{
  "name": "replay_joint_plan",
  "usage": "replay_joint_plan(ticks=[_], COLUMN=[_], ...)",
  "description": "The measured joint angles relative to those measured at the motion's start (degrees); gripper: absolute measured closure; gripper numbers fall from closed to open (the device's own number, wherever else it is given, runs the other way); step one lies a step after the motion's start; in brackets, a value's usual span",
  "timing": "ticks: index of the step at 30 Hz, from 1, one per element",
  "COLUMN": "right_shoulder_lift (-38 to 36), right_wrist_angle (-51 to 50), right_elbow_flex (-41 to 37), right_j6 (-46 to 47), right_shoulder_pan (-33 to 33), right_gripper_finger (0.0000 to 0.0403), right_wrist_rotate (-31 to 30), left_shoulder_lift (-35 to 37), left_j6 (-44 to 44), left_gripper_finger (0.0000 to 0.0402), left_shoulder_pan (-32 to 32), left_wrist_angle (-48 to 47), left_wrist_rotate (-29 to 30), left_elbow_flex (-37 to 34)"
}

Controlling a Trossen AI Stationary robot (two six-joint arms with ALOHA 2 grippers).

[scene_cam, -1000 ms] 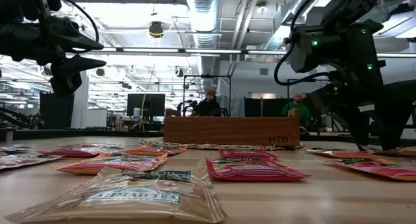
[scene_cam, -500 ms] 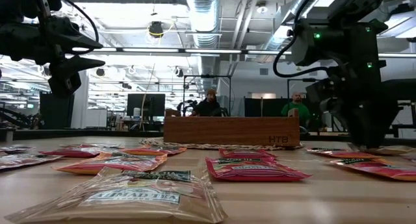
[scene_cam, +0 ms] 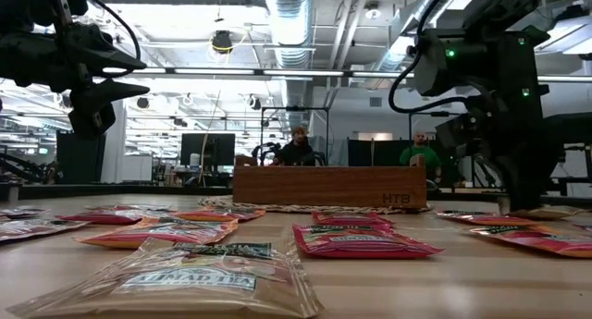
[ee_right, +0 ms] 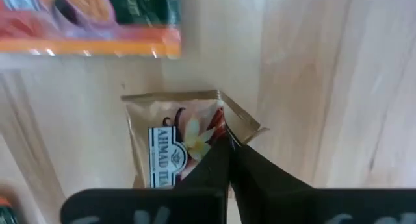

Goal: Pick & Place Tea
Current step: Put the brown tea bag into the right section of the wooden organizer

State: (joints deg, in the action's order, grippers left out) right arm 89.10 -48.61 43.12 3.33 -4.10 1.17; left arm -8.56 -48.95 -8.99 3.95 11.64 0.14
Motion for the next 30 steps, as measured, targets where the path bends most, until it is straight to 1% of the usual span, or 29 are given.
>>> replay_joint_plan(ticks=[7, 11, 14, 18, 21, 25, 28, 30], right_shoulder_lift=[-0.04, -0.08, -0.12, -0.15, -0.19, 0.47, 2.8, 5.51], right_wrist_angle=[-8.23, -14.41, -18.65, -23.78, -25.69, -25.5, -25.52, -26.3], right_elbow_flex=[5.18, 9.58, 14.26, 22.35, 29.03, 37.32, 42.45, 45.42], right_j6=[0.72, 0.82, 1.23, 2.06, 3.72, 6.47, 8.88, 9.51], right_shoulder_pan=[-0.29, -0.44, -0.43, -1.11, -2.19, -3.89, -4.88, -5.21], right_gripper_finger=[0.04, 0.0401, 0.0401, 0.0402, 0.0402, 0.0402, 0.0402, 0.0402], right_wrist_rotate=[0.0, 0.1, -0.61, -4.96, -9.99, -18.15, -22.3, -22.82], left_shoulder_lift=[-0.02, 0.0, -0.01, -0.02, -0.01, 0.0, 0.0, -0.01], left_j6=[0.0, 0.0, 0.0, 0.0, 0.0, 0.0, 0.0, 0.0], left_gripper_finger=[0.0268, 0.0268, 0.0268, 0.0268, 0.0268, 0.0268, 0.0268, 0.0268], left_shoulder_pan=[0.0, 0.0, 0.0, 0.0, -0.01, 0.0, -0.01, 0.0], left_wrist_angle=[0.0, 0.0, 0.0, 0.0, 0.0, 0.0, 0.0, 0.0], left_wrist_rotate=[0.0, 0.0, 0.0, 0.0, 0.0, 0.0, 0.0, 0.0], left_elbow_flex=[0.0, 0.0, 0.0, 0.0, 0.0, 0.0, 0.0, 0.0])
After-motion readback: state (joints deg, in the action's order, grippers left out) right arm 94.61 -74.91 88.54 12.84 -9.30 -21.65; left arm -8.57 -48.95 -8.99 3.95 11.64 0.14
